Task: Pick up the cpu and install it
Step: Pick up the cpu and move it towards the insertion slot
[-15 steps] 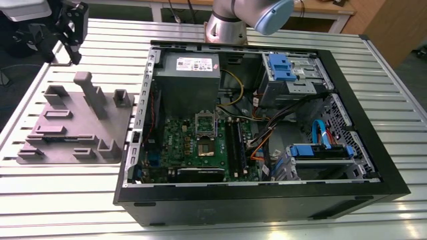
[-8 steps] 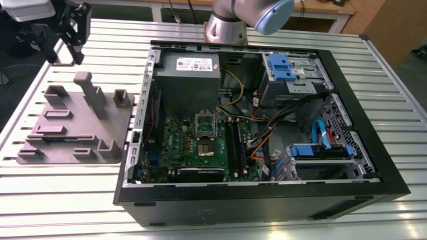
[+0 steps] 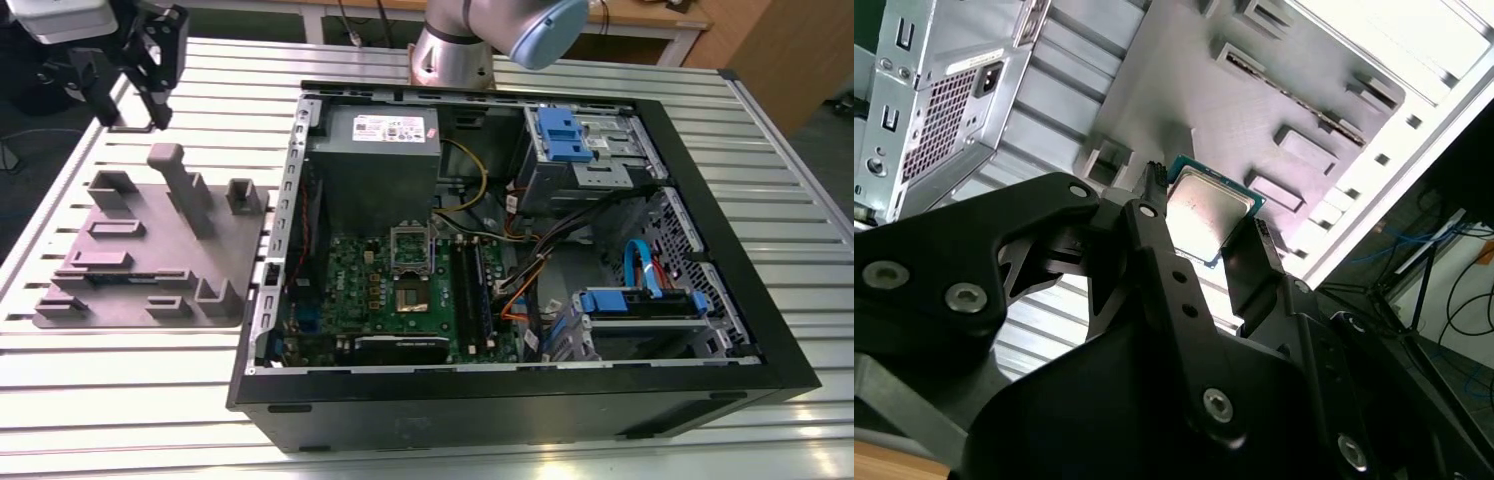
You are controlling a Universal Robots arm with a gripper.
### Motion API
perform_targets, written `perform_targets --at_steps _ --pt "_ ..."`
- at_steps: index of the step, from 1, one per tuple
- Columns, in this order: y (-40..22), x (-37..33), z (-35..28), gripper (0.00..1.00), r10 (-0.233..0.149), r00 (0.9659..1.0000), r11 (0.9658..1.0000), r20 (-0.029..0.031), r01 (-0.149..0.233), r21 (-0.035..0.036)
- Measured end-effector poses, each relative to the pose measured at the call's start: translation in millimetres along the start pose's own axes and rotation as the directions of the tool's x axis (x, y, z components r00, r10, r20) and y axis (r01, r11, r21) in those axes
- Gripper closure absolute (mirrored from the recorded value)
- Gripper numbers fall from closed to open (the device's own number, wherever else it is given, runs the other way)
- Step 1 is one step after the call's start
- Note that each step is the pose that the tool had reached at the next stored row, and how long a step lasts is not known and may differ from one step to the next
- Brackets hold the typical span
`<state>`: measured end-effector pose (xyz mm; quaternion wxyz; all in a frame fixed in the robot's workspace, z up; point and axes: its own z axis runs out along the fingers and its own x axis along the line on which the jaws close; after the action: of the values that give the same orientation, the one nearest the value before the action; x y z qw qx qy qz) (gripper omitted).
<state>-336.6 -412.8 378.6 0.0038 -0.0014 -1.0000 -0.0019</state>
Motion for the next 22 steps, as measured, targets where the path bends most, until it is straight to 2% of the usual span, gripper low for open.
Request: perform_targets --at_steps 5,6,7,22 --pt "0.0 -1.6 0.0 0.53 0.000 1.0000 1.0000 0.0000 0.000 0.0000" --pt "0.0 -12.3 -0.1 0.53 0.000 1.0000 1.0000 -0.0001 0.000 0.0000" --pt "0.0 -15.1 -0.1 0.53 0.000 1.0000 1.0000 0.0000 0.000 0.0000" --pt "0.1 -21.1 -0.2 0.53 0.000 1.0000 1.0000 0.0000 0.000 0.0000"
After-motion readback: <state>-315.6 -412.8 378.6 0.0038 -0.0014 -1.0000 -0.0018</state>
